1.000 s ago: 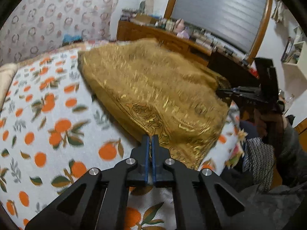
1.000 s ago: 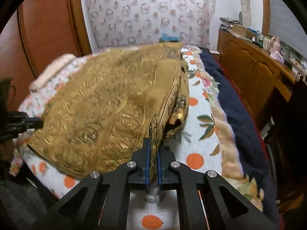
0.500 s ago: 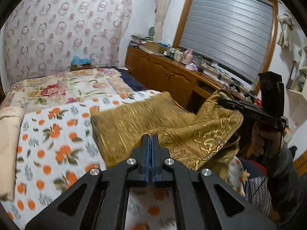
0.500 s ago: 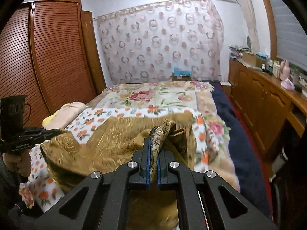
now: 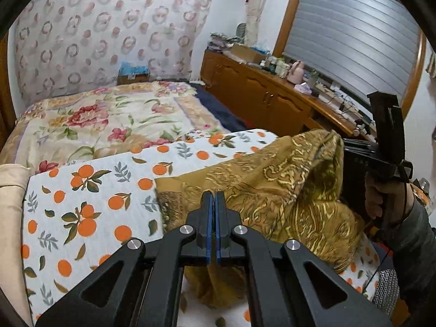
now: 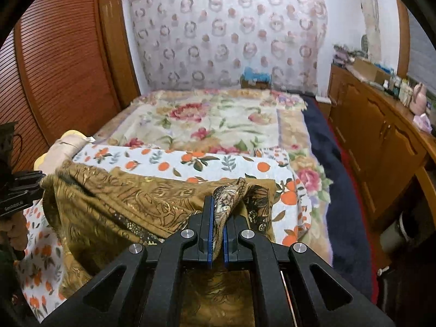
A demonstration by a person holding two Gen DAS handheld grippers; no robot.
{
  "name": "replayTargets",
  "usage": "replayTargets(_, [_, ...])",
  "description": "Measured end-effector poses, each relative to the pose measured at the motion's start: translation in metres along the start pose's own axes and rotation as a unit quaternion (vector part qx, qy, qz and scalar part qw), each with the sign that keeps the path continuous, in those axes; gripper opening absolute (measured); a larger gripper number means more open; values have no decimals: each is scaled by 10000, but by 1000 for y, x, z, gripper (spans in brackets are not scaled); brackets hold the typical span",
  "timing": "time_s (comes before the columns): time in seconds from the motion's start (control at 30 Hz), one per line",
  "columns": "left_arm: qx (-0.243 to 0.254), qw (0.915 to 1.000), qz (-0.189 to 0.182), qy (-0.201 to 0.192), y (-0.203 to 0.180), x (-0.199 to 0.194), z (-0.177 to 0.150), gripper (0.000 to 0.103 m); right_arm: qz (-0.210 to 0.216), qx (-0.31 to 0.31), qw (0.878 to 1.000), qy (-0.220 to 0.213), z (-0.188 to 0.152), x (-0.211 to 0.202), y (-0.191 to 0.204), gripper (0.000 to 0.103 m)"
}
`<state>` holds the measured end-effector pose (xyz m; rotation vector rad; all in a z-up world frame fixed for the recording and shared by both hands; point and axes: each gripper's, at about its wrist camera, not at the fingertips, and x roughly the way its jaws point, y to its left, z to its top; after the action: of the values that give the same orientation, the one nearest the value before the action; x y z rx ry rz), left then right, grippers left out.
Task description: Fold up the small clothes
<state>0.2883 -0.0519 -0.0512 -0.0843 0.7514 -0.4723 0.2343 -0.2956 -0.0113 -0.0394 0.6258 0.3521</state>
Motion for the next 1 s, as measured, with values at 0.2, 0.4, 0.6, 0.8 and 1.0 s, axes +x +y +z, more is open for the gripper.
replayTargets(0.2, [-198, 9996, 140, 138, 16, 9, -1, 3, -276, -110, 9995, 69, 23, 7, 6, 10])
replayTargets(0.4, [-159, 9995, 255, 31, 18, 0, 1, 3, -870, -281, 9947, -466, 29, -29, 16, 58])
replayTargets(0.6, [-83, 9997, 196, -152, 18, -22, -1, 39, -531, -427, 9967, -443, 1, -69, 39, 58])
replayTargets(0.8, [197, 9995, 202, -139, 10, -34, -12, 79, -193, -523, 9984, 28, -50, -83, 73, 58])
replayTargets(1.0, [150, 9997, 141, -128, 7, -45, -27, 81, -12, -646, 9974, 306, -87, -98, 103, 58])
